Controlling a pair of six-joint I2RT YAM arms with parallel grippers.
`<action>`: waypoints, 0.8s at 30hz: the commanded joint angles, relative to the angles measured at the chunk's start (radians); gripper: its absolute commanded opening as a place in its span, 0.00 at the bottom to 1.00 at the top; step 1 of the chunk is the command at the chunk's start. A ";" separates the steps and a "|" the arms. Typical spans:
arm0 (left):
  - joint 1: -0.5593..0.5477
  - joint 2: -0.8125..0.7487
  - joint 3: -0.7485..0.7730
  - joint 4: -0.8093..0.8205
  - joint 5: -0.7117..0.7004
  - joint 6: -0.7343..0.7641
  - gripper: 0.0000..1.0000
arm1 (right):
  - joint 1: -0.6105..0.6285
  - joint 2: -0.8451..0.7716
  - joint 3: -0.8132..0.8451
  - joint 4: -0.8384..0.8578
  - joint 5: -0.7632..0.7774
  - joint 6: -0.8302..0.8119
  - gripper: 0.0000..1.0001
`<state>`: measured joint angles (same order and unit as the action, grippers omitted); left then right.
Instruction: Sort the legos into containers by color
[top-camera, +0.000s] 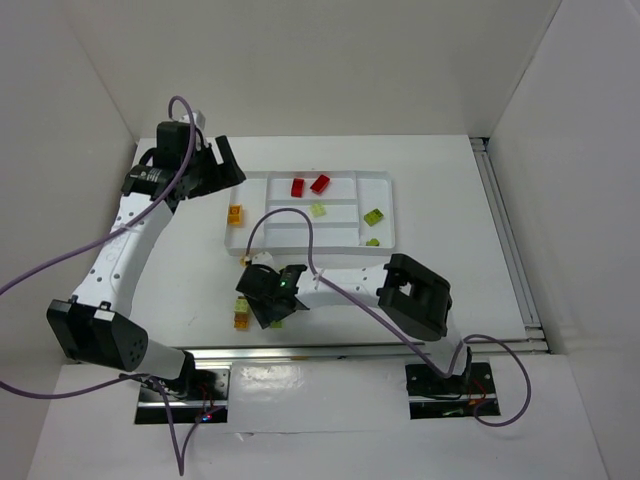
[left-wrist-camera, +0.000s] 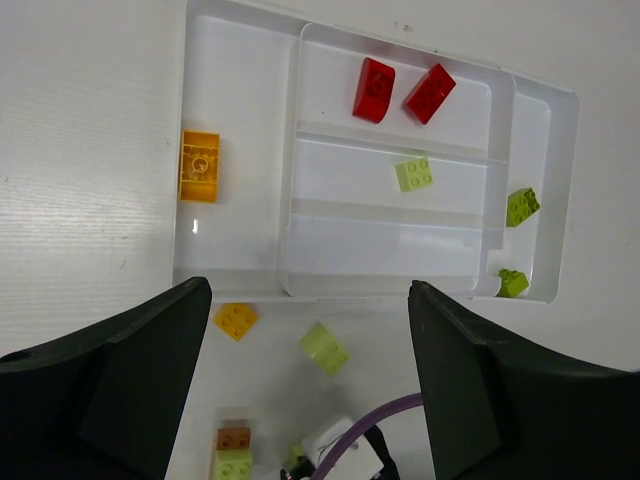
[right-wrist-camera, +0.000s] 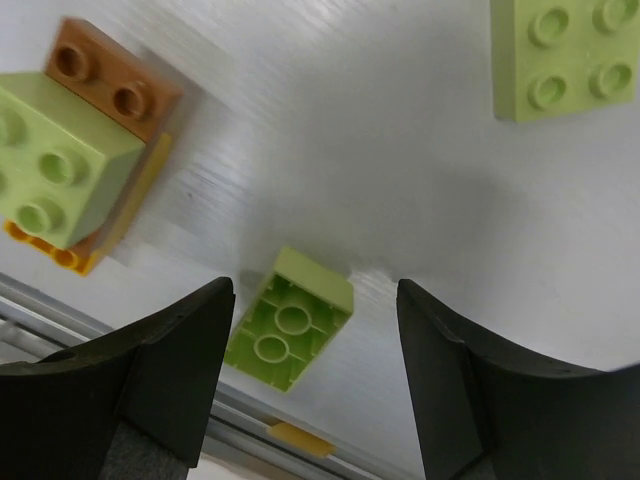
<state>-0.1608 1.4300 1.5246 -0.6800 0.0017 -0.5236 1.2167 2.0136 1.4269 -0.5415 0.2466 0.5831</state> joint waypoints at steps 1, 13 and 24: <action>0.004 -0.011 -0.004 0.022 0.020 0.019 0.90 | 0.035 0.008 0.061 -0.095 0.065 0.026 0.74; 0.004 -0.002 -0.004 0.031 0.049 0.019 0.89 | 0.044 -0.018 0.052 -0.104 0.100 0.037 0.32; 0.004 -0.002 -0.014 0.031 0.040 0.019 0.89 | -0.305 -0.302 -0.016 0.056 0.087 -0.132 0.32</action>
<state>-0.1608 1.4300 1.5200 -0.6762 0.0349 -0.5232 1.0496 1.8030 1.4105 -0.6067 0.3504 0.5434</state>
